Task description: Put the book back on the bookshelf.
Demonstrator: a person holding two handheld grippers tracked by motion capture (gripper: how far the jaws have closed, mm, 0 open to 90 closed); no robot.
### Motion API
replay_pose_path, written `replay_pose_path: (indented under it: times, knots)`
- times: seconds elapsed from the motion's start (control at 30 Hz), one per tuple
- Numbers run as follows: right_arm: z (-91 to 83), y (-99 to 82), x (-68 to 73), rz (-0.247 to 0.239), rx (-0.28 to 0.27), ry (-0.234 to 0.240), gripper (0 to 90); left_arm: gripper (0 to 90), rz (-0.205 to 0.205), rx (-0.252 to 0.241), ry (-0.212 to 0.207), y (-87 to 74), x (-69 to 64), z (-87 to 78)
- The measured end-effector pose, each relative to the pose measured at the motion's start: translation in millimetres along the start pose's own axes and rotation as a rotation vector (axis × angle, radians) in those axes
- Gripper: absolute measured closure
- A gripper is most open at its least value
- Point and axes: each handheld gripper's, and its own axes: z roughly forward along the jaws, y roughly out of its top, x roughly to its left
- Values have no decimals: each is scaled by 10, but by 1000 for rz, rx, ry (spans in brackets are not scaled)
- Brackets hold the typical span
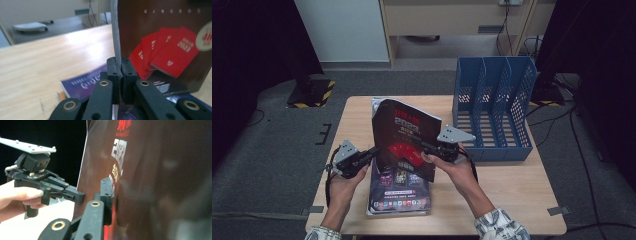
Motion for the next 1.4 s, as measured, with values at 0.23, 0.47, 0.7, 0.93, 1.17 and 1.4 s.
replay_pose_path:
  times: [0.23,0.47,0.7,0.93,1.17,1.4]
  knots:
    - [55,48,77,-5,20,29,726,873,-15,1,-5,-67,23,-55]
    - [61,106,93,45,34,66,540,872,-13,3,-4,-82,10,-80]
    - [37,232,46,59,19,82,404,873,-6,4,-3,-79,-2,-83]
    - [59,325,13,40,57,107,636,873,-17,6,-6,-90,24,-86]
    - [121,335,1,39,71,104,809,871,-29,5,-8,-104,43,-92]
    - [120,337,-21,57,56,71,865,646,-68,-2,44,-135,86,-80]
